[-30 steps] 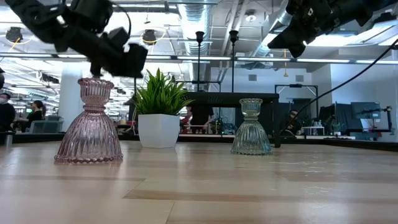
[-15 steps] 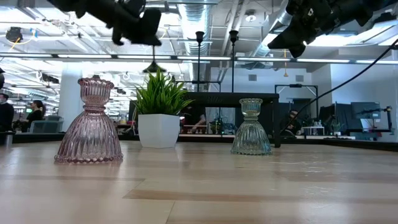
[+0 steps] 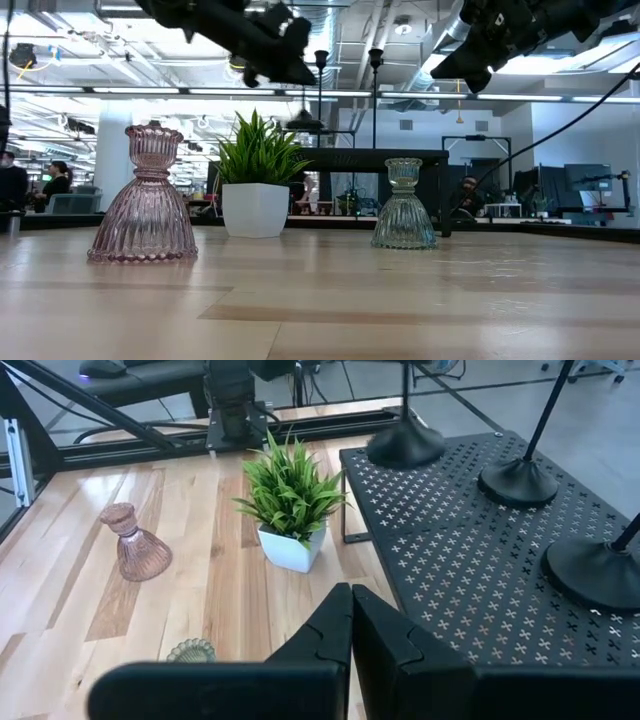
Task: Pick & Place candle stick holders
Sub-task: Put the black candle holder on the shelf
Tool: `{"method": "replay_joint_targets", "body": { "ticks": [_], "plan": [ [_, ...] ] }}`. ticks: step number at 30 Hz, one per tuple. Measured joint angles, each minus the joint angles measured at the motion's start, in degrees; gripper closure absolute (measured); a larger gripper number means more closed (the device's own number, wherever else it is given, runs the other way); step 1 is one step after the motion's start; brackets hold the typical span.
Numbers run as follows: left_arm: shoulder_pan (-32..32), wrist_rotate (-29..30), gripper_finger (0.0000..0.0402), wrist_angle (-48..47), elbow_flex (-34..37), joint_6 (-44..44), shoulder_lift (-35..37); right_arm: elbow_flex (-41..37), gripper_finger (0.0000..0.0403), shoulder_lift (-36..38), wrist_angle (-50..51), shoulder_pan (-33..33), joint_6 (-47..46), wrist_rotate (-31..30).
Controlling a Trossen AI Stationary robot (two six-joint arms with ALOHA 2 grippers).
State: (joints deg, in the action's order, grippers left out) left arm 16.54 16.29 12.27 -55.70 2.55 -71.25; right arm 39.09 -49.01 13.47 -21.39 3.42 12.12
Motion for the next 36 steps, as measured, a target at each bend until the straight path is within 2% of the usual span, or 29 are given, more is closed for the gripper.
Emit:
{"method": "replay_joint_targets", "body": {
  "ticks": [11, 21, 36],
  "plan": [
    [3.98, -11.63, 0.039, 0.86, -7.42, -3.47, -9.37, 0.0, 0.0403, 0.0, 0.22, 0.0, 0.0, 0.0],
    [4.54, -12.09, 0.039, 4.76, -8.0, -4.31, -12.99, 0.0, 0.0403, 0.0, 0.22, 0.0, 0.02, 0.0],
    [4.54, -13.41, 0.039, 5.51, -8.0, -3.25, -13.07, 0.0, 0.0403, 0.0, 0.2, 0.0, 0.02, -0.01]
  ]
}}
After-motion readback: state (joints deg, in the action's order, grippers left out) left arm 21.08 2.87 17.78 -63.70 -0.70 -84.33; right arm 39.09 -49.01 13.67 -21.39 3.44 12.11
